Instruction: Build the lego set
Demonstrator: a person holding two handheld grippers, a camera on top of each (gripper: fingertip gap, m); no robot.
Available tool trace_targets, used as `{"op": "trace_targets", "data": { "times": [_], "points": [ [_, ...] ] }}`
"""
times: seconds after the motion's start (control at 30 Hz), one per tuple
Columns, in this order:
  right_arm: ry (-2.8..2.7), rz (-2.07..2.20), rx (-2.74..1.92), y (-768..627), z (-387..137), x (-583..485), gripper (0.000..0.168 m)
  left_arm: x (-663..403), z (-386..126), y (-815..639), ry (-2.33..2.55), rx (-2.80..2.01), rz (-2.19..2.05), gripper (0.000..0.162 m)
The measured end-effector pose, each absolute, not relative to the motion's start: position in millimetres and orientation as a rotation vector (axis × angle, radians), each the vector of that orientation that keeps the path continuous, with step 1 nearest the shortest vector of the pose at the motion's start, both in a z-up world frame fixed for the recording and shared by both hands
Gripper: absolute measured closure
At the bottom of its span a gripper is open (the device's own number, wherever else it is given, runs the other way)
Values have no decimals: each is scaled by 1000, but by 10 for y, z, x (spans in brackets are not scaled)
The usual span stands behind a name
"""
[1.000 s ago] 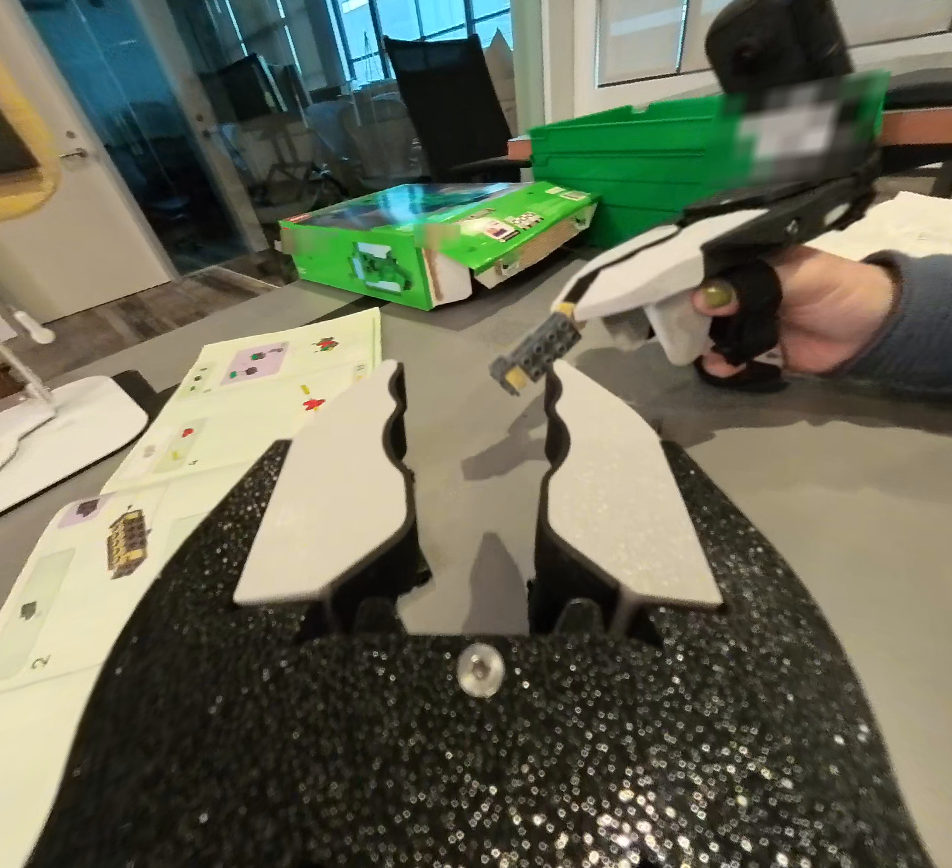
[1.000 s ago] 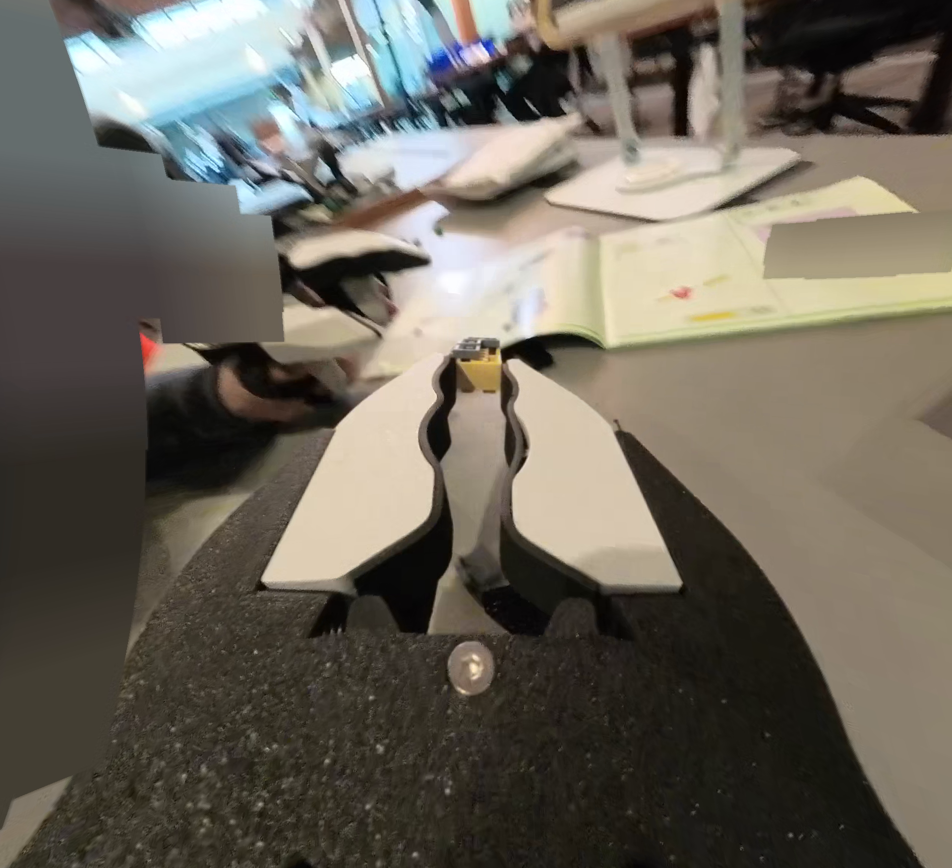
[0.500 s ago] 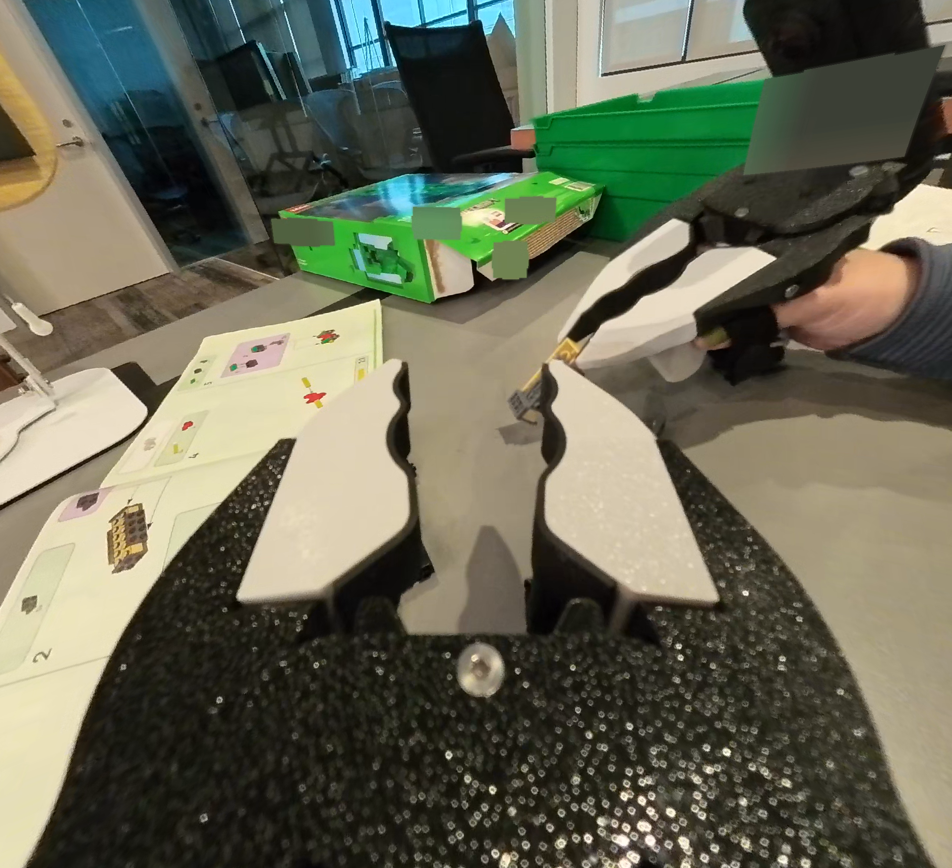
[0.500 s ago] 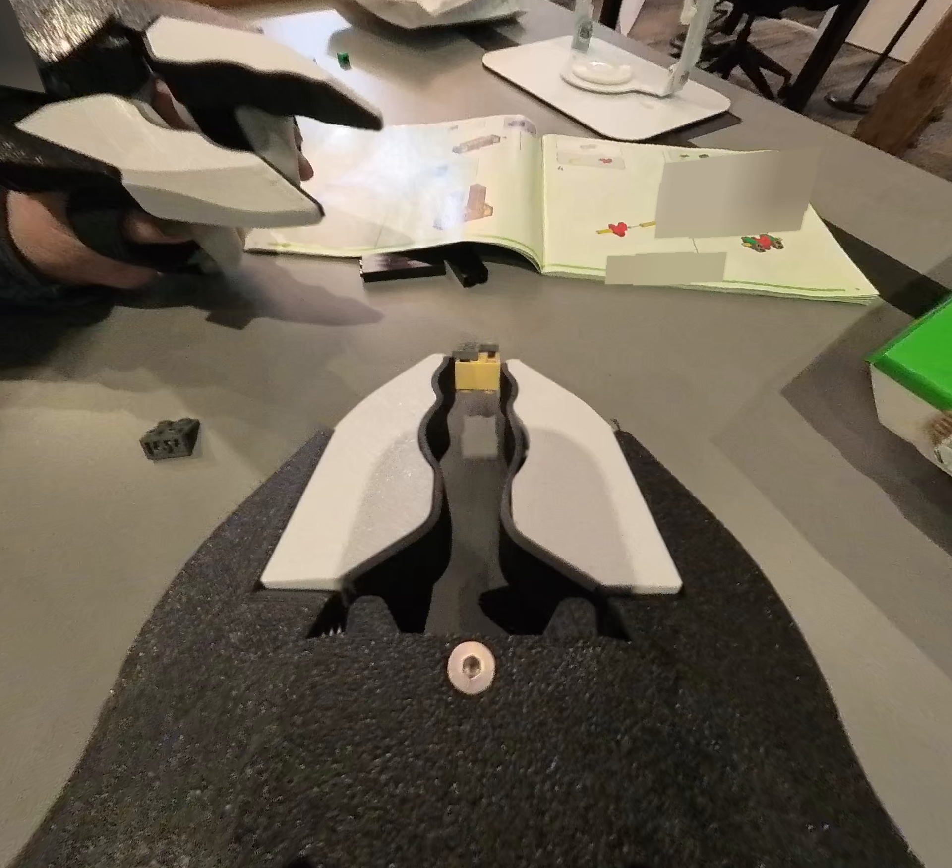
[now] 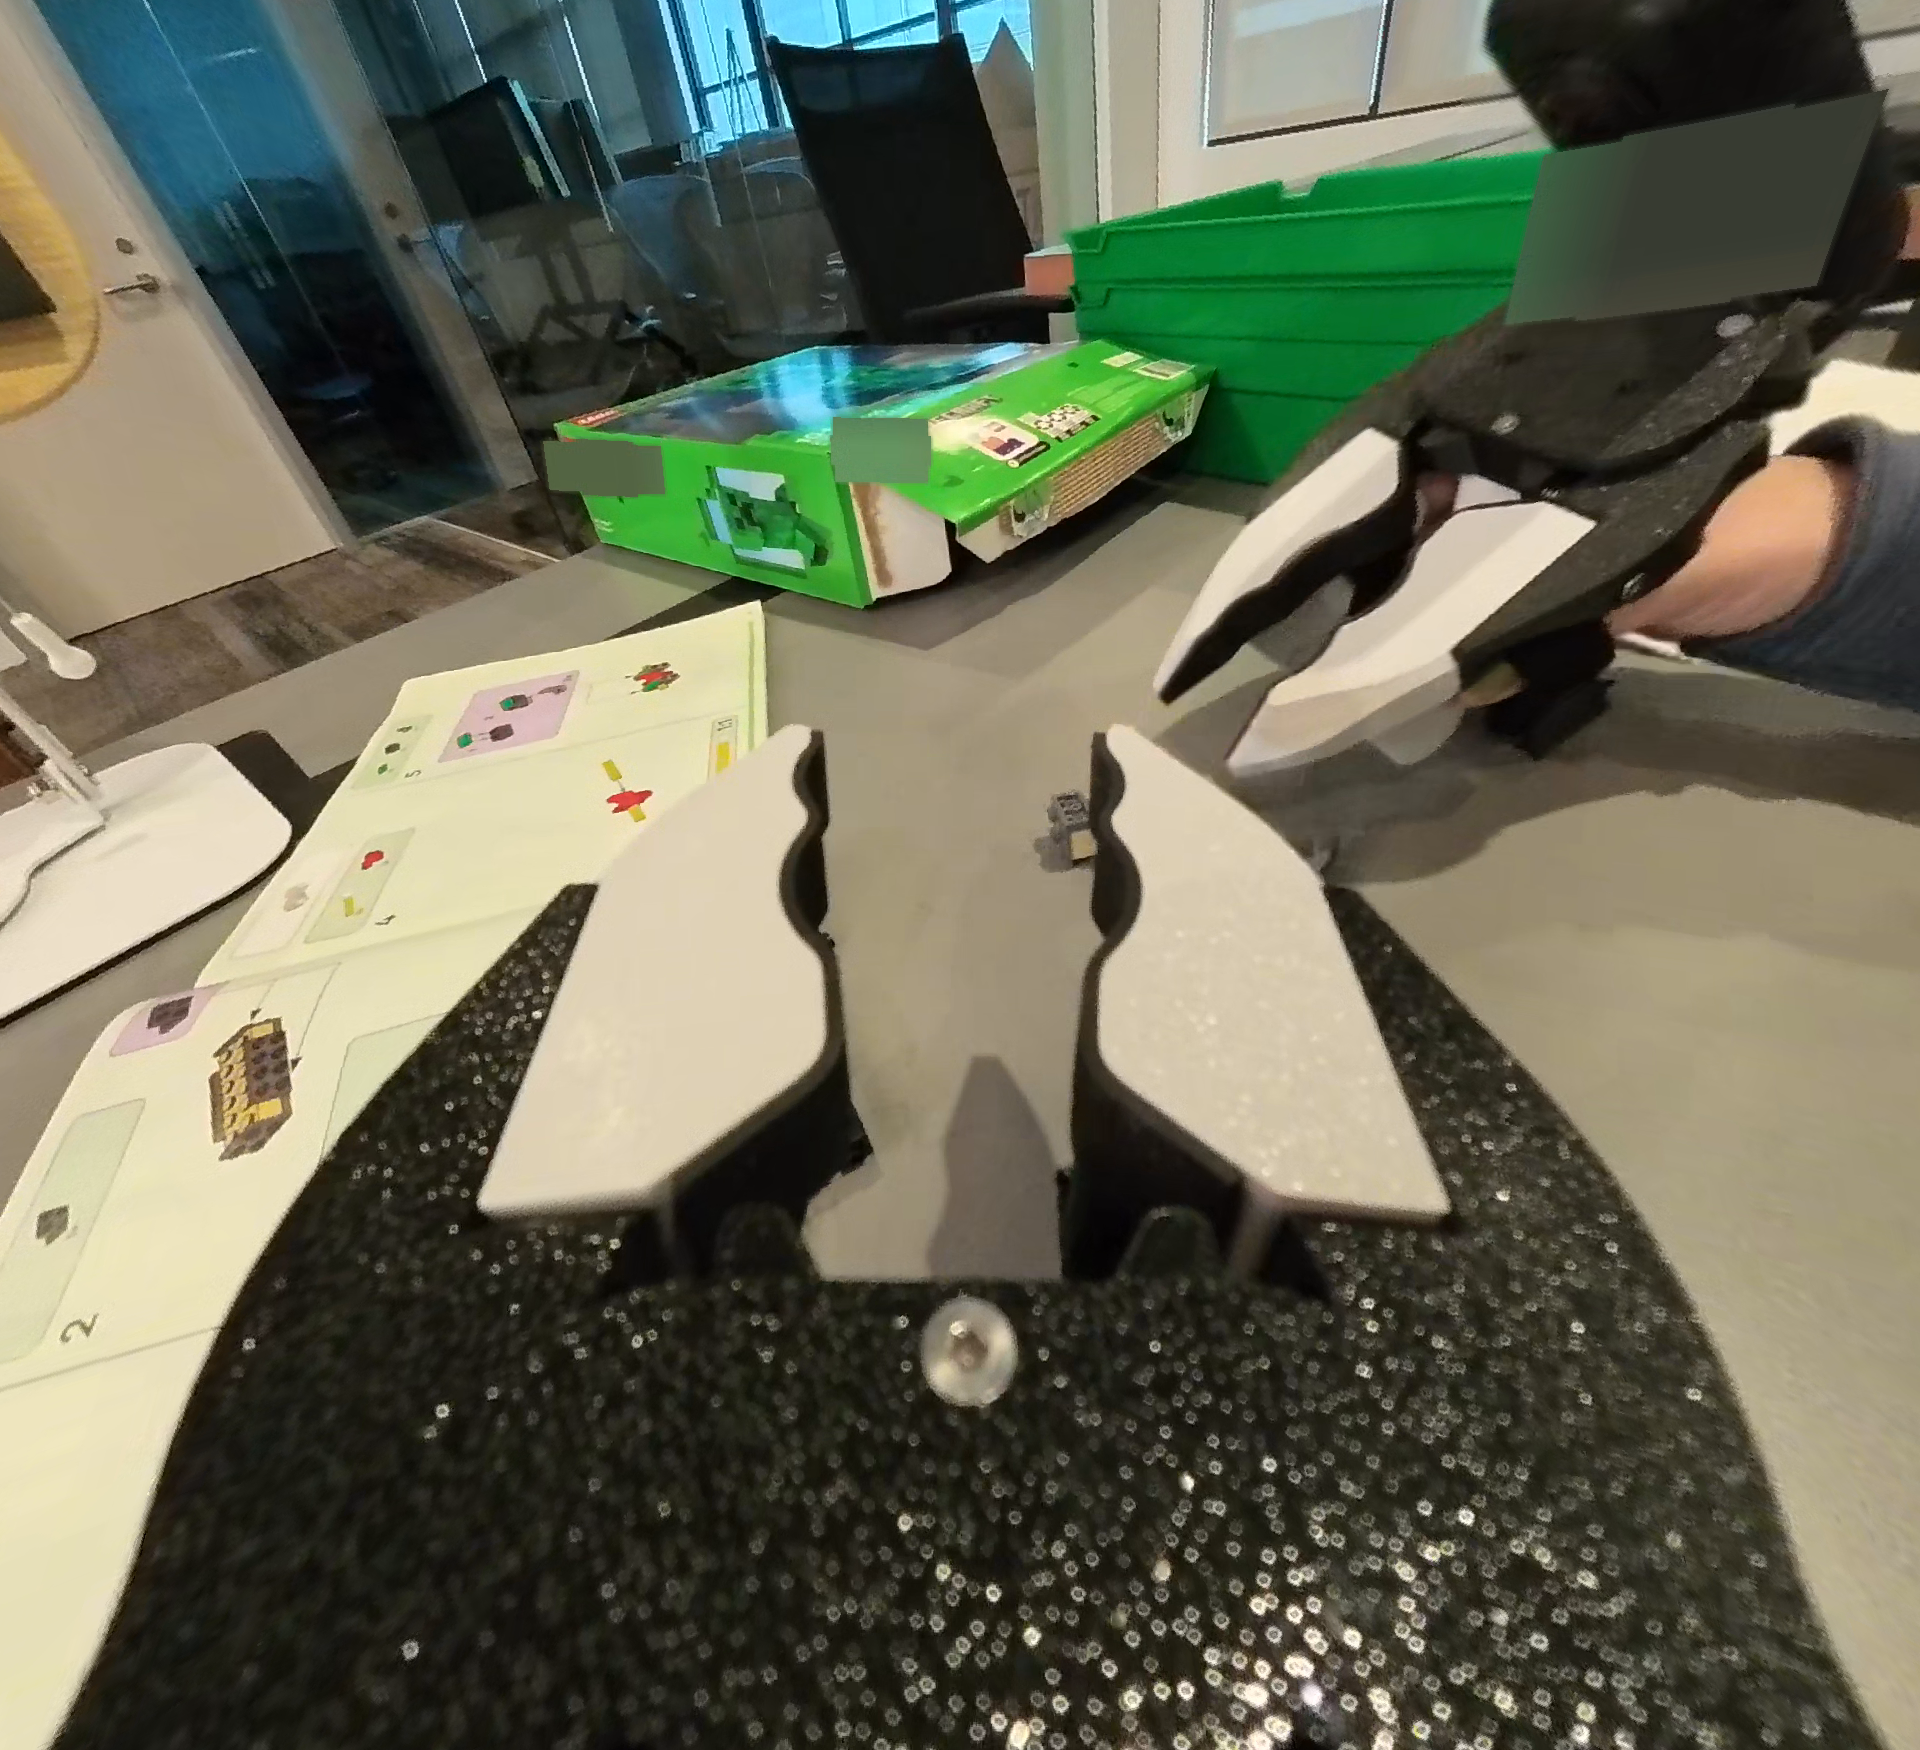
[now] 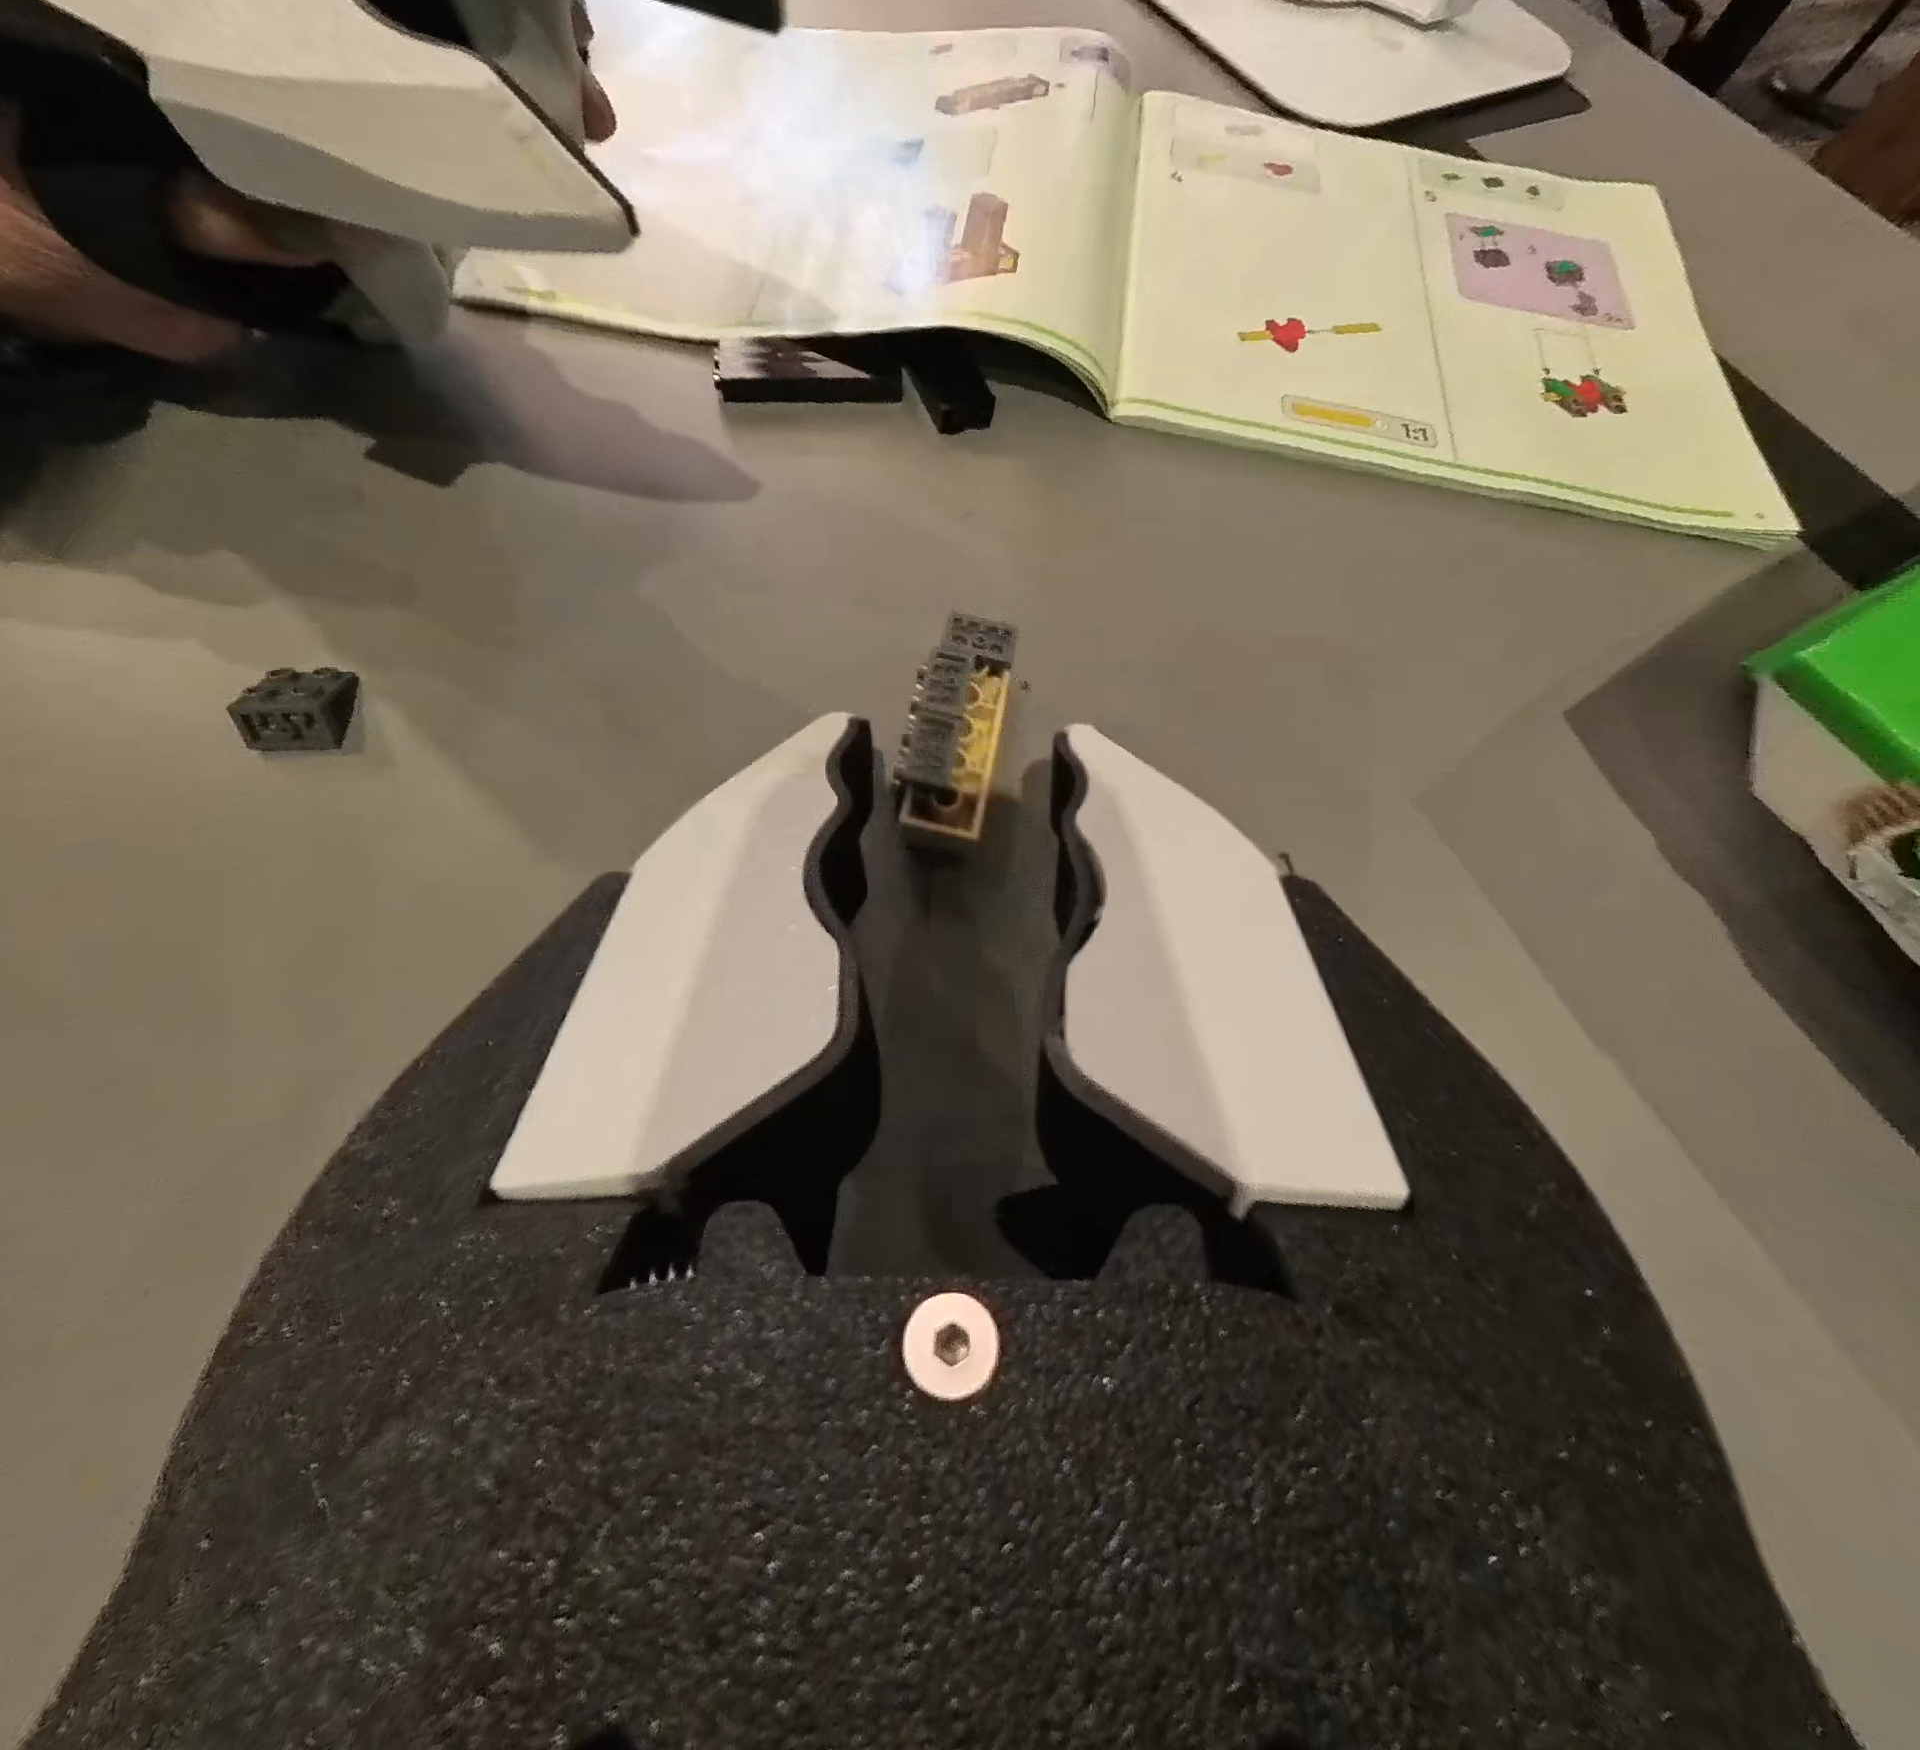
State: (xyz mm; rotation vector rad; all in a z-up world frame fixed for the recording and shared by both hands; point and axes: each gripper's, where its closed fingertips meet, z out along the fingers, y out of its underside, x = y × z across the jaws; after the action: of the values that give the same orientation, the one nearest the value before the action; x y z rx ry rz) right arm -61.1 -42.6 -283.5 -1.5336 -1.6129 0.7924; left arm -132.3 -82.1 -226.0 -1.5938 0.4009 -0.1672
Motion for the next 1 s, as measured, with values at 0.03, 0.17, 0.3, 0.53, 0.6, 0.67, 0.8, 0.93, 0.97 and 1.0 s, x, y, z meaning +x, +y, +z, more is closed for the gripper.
{"op": "trace_targets", "data": {
  "times": [0.03, 0.17, 0.3, 0.53, 0.6, 0.67, 0.8, 0.93, 0.97, 1.0],
  "points": [
    [-1623, 795, -1520, -414, -2816, -565, 136, -1326, -2257, -822, 398, -1592, -170, 114],
    [-1784, 957, -1449, -634, -2813, -355, 145, -1338, -2241, -829, 385, -1584, -191, 114],
    [-1903, 918, -1396, -762, -2922, -320, 157, -1324, -2238, -838, 396, -1580, -202, 114],
    [-1977, 809, -1355, -819, -3062, -398, 159, -1270, -2245, -855, 433, -1575, -207, 114],
    [-1978, 797, -1353, -816, -3067, -400, 160, -1240, -2245, -863, 450, -1569, -213, 114],
    [-1977, 794, -1350, -817, -3063, -408, 164, -1213, -2251, -868, 468, -1568, -212, 113],
    [-1978, 793, -1351, -818, -3058, -409, 165, -1125, -2257, -897, 524, -1552, -226, 113],
    [-1931, 894, -1349, -841, -2965, -421, 165, -971, -2267, -969, 639, -1508, -245, 116],
    [-1913, 943, -1344, -861, -2917, -426, 166, -913, -2275, -1000, 685, -1489, -244, 118],
    [-1894, 997, -1339, -885, -2866, -428, 166, -858, -2291, -1026, 727, -1478, -240, 119]
  ]
}}
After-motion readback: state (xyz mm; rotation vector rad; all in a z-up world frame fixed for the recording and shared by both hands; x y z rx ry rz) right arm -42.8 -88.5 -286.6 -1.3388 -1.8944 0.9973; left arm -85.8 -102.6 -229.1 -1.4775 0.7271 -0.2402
